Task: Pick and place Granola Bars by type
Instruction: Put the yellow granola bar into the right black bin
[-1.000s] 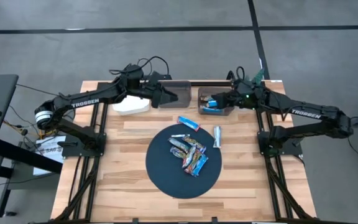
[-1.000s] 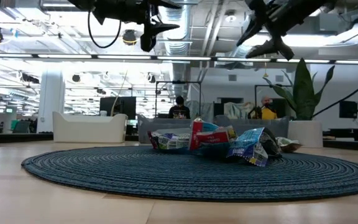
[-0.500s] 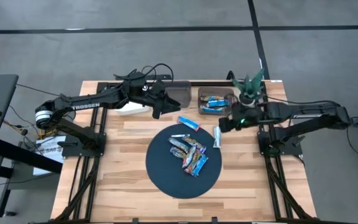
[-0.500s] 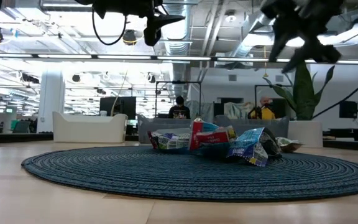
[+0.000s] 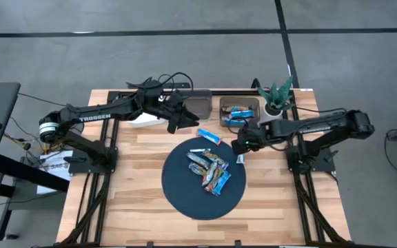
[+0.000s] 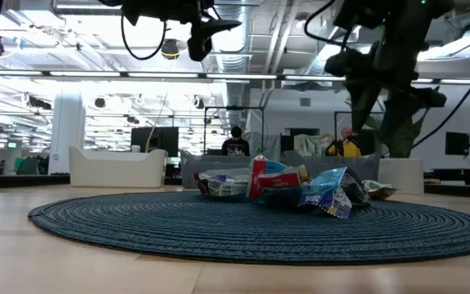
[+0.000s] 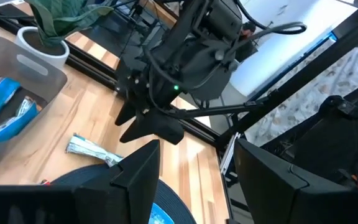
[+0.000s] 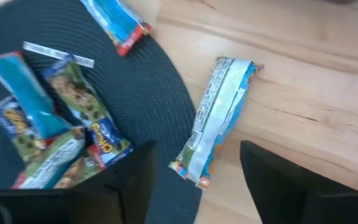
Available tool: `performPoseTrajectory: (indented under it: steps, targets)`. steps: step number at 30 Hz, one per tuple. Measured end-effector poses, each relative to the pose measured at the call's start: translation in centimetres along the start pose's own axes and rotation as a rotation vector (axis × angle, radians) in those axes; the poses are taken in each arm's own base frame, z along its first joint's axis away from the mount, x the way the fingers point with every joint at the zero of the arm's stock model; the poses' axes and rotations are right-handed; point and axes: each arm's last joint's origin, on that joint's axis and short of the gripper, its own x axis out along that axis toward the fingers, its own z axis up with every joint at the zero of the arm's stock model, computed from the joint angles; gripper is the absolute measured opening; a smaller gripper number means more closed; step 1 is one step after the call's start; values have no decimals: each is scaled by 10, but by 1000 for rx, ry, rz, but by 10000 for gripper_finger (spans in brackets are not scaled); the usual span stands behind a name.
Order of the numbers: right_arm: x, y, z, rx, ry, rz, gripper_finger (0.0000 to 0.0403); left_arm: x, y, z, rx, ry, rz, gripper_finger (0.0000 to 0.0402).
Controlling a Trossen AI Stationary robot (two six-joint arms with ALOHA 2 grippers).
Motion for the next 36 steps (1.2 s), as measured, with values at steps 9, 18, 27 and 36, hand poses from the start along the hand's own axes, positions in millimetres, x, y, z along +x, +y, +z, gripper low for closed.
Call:
performPoseTrajectory:
  steps: [9,18,27,36]
  targets:
    - [25,4,2,3,31,-84,255,0,1,-1,2,12,7,197]
    - [61,5,14,16,77,-163,256,0,0,-2,6,24,-14,197]
    - [86,4,19,15,144,-193,255,0,0,-2,6,24,-16,197]
    - [94,1,19,24,182,-231,241,0,0,-2,0,24,-17,197]
